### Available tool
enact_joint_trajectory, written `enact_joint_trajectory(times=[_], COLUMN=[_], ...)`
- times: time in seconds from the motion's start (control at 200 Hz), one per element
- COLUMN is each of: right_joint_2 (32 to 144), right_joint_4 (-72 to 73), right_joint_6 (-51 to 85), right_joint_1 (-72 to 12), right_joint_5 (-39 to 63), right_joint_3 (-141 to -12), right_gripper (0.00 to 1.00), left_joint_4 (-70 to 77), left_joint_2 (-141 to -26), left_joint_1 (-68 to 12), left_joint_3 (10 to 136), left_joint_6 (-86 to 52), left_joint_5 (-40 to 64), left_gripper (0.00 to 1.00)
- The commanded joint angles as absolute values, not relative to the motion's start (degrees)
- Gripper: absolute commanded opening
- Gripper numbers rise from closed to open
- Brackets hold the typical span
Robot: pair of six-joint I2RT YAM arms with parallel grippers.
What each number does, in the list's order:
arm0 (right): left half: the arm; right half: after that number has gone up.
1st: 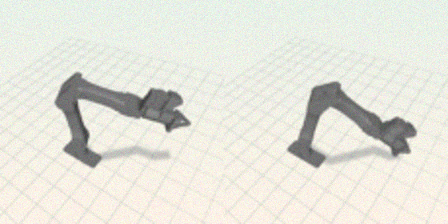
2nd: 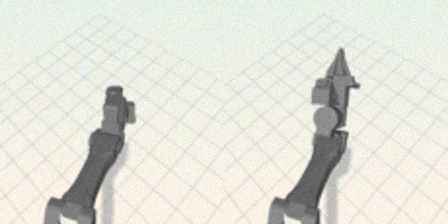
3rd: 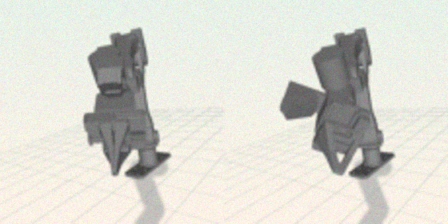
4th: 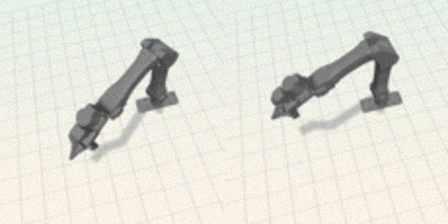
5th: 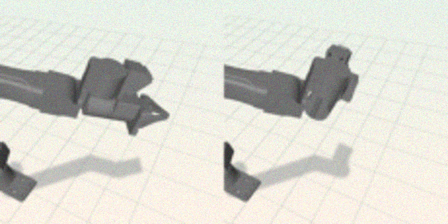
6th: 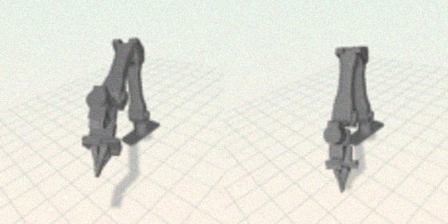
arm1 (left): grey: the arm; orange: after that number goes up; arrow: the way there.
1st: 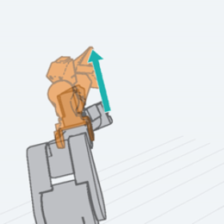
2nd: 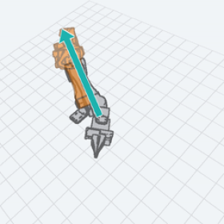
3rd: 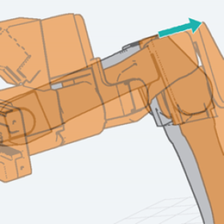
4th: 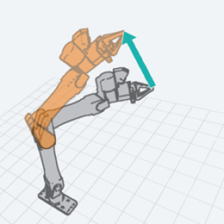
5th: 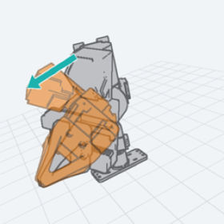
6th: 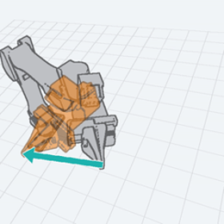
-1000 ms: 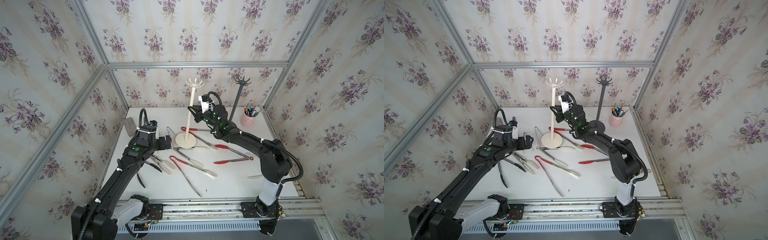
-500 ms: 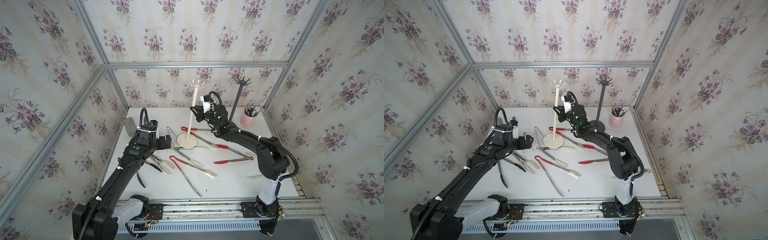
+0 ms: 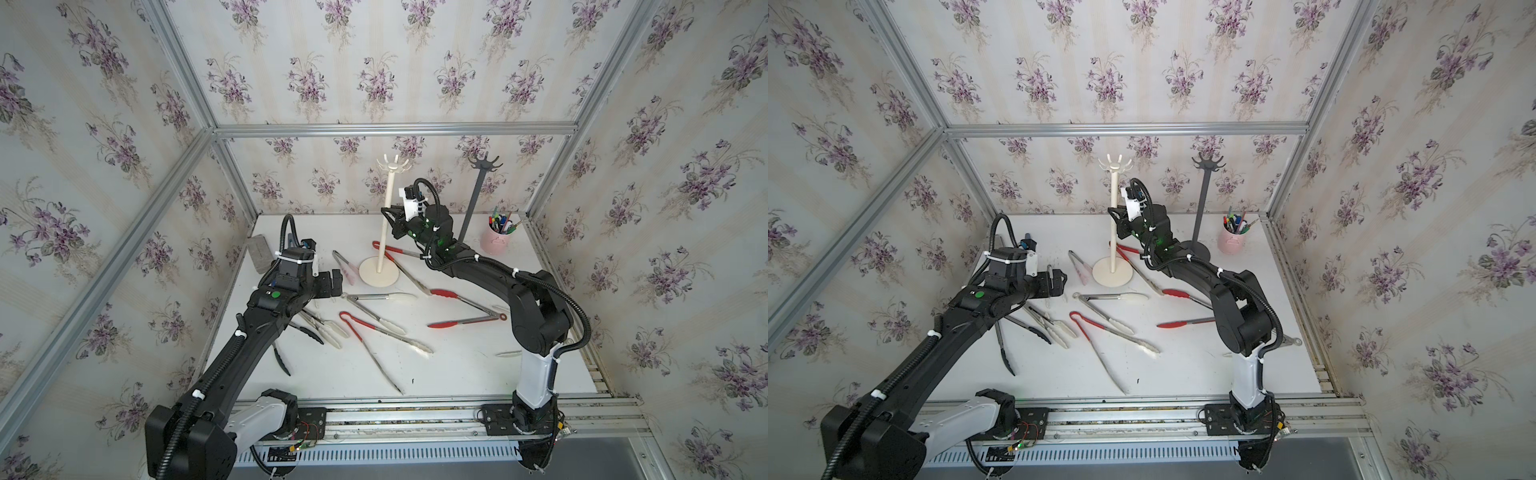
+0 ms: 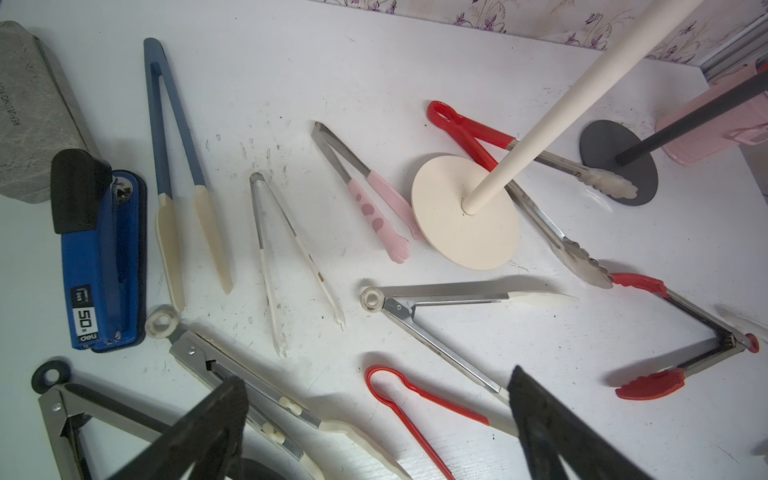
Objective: Hang food tongs on kitchen utensil racks
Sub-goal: Place the rack at the center of the board.
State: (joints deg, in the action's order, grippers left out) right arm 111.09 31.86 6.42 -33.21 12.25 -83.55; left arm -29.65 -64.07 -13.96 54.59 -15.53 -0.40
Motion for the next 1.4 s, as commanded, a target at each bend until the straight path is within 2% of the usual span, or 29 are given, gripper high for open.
enact_joint_trajectory(times=[0.0,0.465,0.869,1.394], right_joint_2=[111.63,112.14,117.10,117.26], right_joint_4=[37.48,37.55,34.66,38.34], right_joint_6=[4.88,2.79,0.77,-2.38], right_joint_1=[-33.33,-34.14,-35.53,-39.02], right_joint_5=[11.38,10.65,10.20,7.88], right_joint_3=[-84.43,-89.10,-93.23,-89.38], right_gripper=[0.00,0.00,0.00,0.00], left_joint_4=[-30.18,-30.73,-31.00,-31.69], left_joint_2=[-64.04,-63.37,-62.93,-62.95], left_joint_1=[-13.90,-13.80,-13.61,-12.93], left_joint_3=[55.02,54.78,54.32,53.53], left_joint_6=[-14.96,-14.11,-13.74,-14.88], left_joint_5=[-0.88,-1.14,-1.08,-0.59], left_gripper=[0.99,0.99,0.99,0.99])
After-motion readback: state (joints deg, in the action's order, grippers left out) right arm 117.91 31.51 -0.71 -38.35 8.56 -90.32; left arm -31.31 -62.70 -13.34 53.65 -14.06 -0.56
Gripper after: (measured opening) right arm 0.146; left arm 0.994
